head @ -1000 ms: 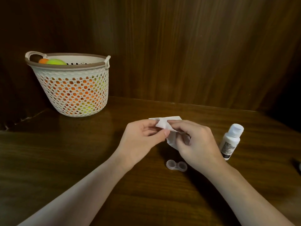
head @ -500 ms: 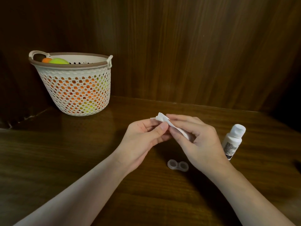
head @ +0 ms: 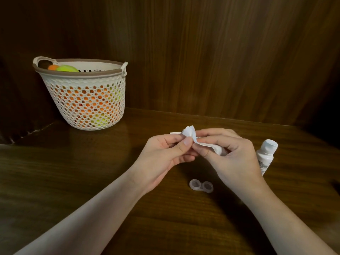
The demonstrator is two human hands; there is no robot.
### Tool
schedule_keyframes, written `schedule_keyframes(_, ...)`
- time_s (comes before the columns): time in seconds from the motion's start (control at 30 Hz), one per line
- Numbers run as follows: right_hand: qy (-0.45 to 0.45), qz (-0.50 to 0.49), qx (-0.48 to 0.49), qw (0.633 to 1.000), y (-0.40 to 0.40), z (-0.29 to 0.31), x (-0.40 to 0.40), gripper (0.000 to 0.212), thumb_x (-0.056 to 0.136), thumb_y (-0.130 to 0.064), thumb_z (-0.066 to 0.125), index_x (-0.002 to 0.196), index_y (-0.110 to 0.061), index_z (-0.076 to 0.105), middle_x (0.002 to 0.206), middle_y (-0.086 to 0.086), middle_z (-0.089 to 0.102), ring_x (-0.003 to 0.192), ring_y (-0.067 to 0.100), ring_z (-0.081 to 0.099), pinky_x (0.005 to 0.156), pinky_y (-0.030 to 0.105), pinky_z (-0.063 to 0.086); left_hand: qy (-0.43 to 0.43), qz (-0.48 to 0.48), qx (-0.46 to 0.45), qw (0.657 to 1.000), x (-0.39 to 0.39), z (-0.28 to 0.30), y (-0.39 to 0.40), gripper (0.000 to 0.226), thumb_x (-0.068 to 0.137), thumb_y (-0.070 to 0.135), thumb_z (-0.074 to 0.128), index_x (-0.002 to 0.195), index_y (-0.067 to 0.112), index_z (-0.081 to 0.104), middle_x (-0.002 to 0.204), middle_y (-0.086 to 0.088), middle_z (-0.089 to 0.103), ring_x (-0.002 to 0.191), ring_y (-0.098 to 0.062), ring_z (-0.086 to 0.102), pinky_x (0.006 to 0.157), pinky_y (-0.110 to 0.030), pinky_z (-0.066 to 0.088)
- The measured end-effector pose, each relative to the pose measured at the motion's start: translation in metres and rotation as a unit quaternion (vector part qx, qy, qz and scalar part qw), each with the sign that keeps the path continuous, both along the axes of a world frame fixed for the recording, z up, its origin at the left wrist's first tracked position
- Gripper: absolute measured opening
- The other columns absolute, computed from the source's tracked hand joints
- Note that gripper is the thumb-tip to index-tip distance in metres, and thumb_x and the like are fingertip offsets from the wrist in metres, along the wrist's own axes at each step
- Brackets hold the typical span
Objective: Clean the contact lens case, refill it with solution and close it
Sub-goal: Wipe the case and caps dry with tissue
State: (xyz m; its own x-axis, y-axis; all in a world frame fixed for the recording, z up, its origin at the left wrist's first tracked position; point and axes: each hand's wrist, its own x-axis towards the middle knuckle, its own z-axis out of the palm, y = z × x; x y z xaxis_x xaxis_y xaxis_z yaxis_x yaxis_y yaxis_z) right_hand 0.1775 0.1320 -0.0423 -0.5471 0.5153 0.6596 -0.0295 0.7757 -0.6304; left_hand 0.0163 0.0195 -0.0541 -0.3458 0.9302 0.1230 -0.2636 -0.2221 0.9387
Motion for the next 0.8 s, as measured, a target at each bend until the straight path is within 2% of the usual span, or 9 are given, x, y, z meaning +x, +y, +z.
schedule_keyframes(0.13, -0.006, -0.061, 0.111, 0.992, 0.0003, -0.0022, -0.0007, 0.021, 0.088, -0.039, 0.08, 0.107, -0.033, 0.083, 0.116, -0.026, 0.074, 0.114, 0.007, 0.059, 0.092, 0.011, 0.042, -0.011, 0.007, 0.013, 1.0, 0.001, 0.0024, -0.0001, 0.03, 0.092, 0.025, 0.074, 0.115, 0.008, 0.082, 0.119, -0.013, 0.08, 0.102, -0.017, 0.077, 0.086, -0.025, 0.061)
schedule_keyframes(0.3, -0.027, -0.032, 0.105, 0.994, 0.0025, -0.0043, -0.0026, 0.022, 0.092, -0.031, 0.08, 0.114, -0.031, 0.084, 0.128, -0.025, 0.072, 0.119, 0.009, 0.058, 0.096, 0.01, 0.039, 0.01, 0.01, 0.012, 1.0, 0.0006, 0.0036, -0.0024, 0.026, 0.094, 0.025, 0.073, 0.113, 0.01, 0.083, 0.116, -0.013, 0.08, 0.104, -0.018, 0.077, 0.087, -0.026, 0.061)
schedule_keyframes(0.4, -0.025, 0.003, 0.082, 0.996, 0.0016, -0.0052, -0.003, 0.026, 0.094, -0.026, 0.078, 0.119, -0.033, 0.082, 0.131, -0.027, 0.071, 0.128, 0.012, 0.059, 0.102, 0.015, 0.042, 0.006, 0.011, 0.013, 1.0, 0.0014, 0.005, -0.0032, 0.03, 0.091, 0.027, 0.074, 0.114, 0.011, 0.083, 0.117, -0.013, 0.08, 0.103, -0.018, 0.077, 0.086, -0.025, 0.061)
schedule_keyframes(0.5, -0.017, 0.0, 0.083, 0.996, 0.0028, -0.0048, -0.0025, 0.025, 0.094, -0.024, 0.078, 0.117, -0.033, 0.082, 0.128, -0.026, 0.072, 0.128, 0.013, 0.06, 0.102, 0.017, 0.046, 0.003, 0.011, 0.012, 1.0, 0.0027, 0.0054, -0.0028, 0.032, 0.091, 0.028, 0.074, 0.116, 0.01, 0.082, 0.117, -0.014, 0.08, 0.102, -0.019, 0.077, 0.085, -0.026, 0.061)
schedule_keyframes(0.63, -0.007, -0.023, 0.099, 0.995, 0.0025, -0.0048, -0.0024, 0.019, 0.092, -0.026, 0.08, 0.109, -0.032, 0.083, 0.118, -0.026, 0.073, 0.118, 0.009, 0.065, 0.096, 0.023, 0.052, 0.013, 0.019, -0.006, 1.0, 0.0036, 0.0044, -0.0022, 0.034, 0.09, 0.031, 0.074, 0.115, 0.009, 0.082, 0.113, -0.013, 0.08, 0.098, -0.02, 0.078, 0.085, -0.028, 0.063)
schedule_keyframes(0.7, -0.005, -0.019, 0.078, 0.997, 0.0016, -0.0052, -0.0021, 0.013, 0.093, -0.03, 0.078, 0.105, -0.033, 0.082, 0.111, -0.026, 0.074, 0.114, 0.006, 0.067, 0.094, 0.026, 0.054, 0.031, 0.027, -0.016, 0.999, 0.004, 0.0047, -0.0021, 0.035, 0.09, 0.033, 0.074, 0.113, 0.008, 0.082, 0.11, -0.013, 0.081, 0.097, -0.021, 0.078, 0.083, -0.029, 0.063)
schedule_keyframes(0.8, -0.003, -0.008, 0.039, 0.999, -0.0007, -0.0037, -0.0015, 0.013, 0.094, -0.036, 0.074, 0.106, -0.038, 0.079, 0.108, -0.029, 0.075, 0.112, -0.002, 0.069, 0.092, 0.017, 0.054, 0.04, 0.042, -0.027, 0.998, 0.0048, 0.0072, -0.0024, 0.039, 0.085, 0.038, 0.077, 0.11, 0.008, 0.083, 0.106, -0.014, 0.082, 0.093, -0.022, 0.079, 0.079, -0.028, 0.064)
